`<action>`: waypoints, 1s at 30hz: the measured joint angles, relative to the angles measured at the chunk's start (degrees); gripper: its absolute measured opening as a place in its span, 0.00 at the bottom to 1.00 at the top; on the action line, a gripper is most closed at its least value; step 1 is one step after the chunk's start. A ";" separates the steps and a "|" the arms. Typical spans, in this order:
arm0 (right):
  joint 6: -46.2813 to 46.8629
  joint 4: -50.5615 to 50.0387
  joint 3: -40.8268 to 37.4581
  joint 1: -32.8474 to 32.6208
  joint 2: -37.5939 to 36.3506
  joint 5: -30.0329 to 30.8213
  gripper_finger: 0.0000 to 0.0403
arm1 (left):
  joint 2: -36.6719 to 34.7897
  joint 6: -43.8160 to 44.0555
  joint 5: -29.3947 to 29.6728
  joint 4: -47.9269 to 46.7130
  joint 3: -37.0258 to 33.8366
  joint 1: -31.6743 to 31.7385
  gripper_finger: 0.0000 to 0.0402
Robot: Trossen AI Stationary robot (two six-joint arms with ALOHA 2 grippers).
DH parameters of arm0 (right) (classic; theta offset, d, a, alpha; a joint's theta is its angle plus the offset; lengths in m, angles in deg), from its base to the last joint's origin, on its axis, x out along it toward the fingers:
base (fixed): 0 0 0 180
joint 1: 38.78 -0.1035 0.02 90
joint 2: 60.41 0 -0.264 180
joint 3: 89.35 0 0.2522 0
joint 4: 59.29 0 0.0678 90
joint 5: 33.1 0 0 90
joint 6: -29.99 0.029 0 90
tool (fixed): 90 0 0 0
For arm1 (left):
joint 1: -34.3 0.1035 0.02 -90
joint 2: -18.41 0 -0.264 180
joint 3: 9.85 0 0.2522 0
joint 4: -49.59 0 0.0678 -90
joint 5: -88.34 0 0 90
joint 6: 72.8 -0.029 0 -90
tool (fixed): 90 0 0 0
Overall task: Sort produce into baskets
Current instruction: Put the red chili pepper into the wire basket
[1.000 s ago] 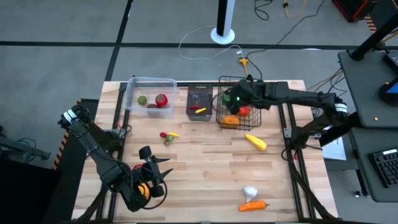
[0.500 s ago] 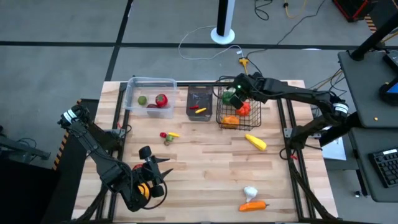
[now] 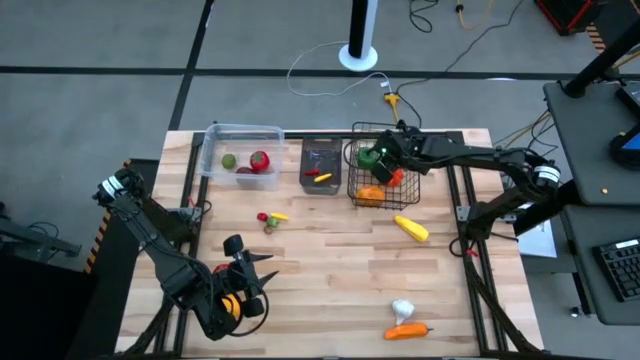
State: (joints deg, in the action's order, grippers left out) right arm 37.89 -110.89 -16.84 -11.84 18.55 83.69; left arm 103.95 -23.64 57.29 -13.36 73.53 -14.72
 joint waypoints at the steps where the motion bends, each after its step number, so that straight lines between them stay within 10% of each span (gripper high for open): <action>1: 0.08 0.04 -0.19 0.00 0.00 0.00 0.30 | -0.01 0.00 0.01 0.00 0.00 0.00 0.42; 21: 5.07 -0.74 -0.10 1.73 -0.07 -6.18 0.30 | -0.02 0.02 0.01 0.26 0.00 0.00 0.42; 30: 6.26 -1.30 -0.07 2.36 -0.07 -6.27 0.48 | -0.02 0.44 0.01 0.35 0.00 0.00 0.42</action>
State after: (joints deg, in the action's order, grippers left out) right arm 44.15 -112.19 -16.92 -9.48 18.48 77.42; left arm 103.93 -23.20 57.30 -13.01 73.53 -14.72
